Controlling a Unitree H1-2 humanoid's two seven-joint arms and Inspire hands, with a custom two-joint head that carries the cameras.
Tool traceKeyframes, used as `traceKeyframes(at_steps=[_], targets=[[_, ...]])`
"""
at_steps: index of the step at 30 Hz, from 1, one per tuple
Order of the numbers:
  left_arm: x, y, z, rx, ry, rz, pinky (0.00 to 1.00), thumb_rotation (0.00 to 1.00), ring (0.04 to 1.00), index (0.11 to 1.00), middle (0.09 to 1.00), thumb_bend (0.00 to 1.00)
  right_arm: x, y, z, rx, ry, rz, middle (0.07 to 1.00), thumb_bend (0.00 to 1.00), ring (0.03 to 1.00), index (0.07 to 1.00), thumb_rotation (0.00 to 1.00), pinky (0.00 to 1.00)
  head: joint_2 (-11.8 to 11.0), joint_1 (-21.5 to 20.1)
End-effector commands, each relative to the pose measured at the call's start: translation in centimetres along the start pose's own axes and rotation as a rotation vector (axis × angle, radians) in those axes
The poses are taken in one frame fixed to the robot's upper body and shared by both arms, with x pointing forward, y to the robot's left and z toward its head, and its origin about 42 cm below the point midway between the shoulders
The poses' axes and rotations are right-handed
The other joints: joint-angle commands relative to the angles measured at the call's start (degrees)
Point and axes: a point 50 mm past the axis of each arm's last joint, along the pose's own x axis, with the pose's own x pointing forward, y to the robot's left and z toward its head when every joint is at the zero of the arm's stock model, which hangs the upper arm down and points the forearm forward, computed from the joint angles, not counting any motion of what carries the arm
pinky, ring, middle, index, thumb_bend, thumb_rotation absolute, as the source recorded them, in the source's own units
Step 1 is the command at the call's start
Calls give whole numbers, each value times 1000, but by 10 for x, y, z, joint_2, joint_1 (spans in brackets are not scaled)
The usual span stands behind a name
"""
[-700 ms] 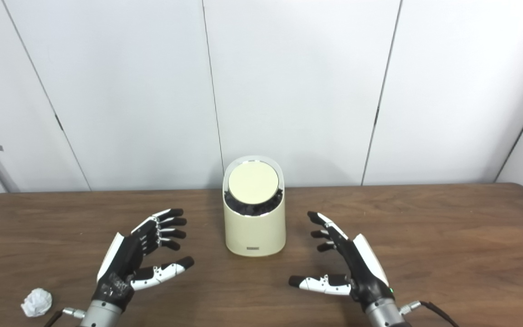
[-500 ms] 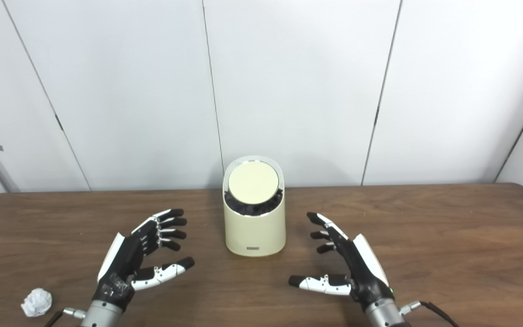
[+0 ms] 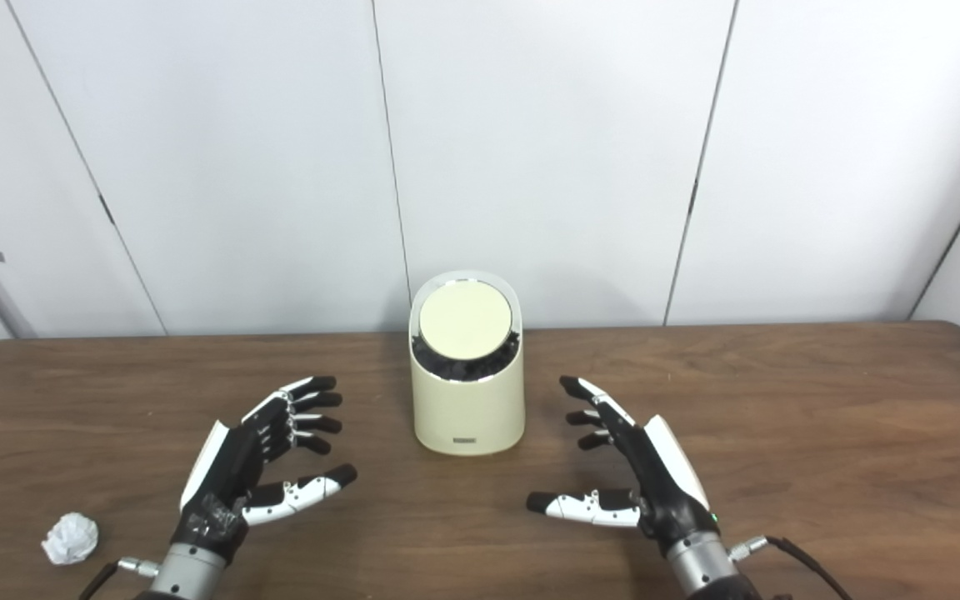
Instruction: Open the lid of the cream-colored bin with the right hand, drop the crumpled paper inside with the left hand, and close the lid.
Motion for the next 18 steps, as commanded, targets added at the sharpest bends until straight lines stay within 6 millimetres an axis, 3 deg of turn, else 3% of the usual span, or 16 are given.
traceKeyframes(at_steps=[1,6,10,18], targets=[[10,3,14,-5,-66,13,588,36,680,814,778,677,10,-7,21,-7,-70,-42,896,719,818,897,337,688,-2,-1],[9,1,15,-7,-69,7,584,17,676,813,775,668,24,-12,31,-30,-52,-62,905,750,829,951,410,661,-5,-2],[9,1,14,-4,-69,8,585,19,678,814,773,672,43,-18,42,-63,-54,-88,914,798,861,979,464,728,-8,-2],[9,0,13,-9,-65,12,578,1,675,810,772,670,79,-24,64,-119,-46,-122,934,829,894,1000,464,771,-10,0]])
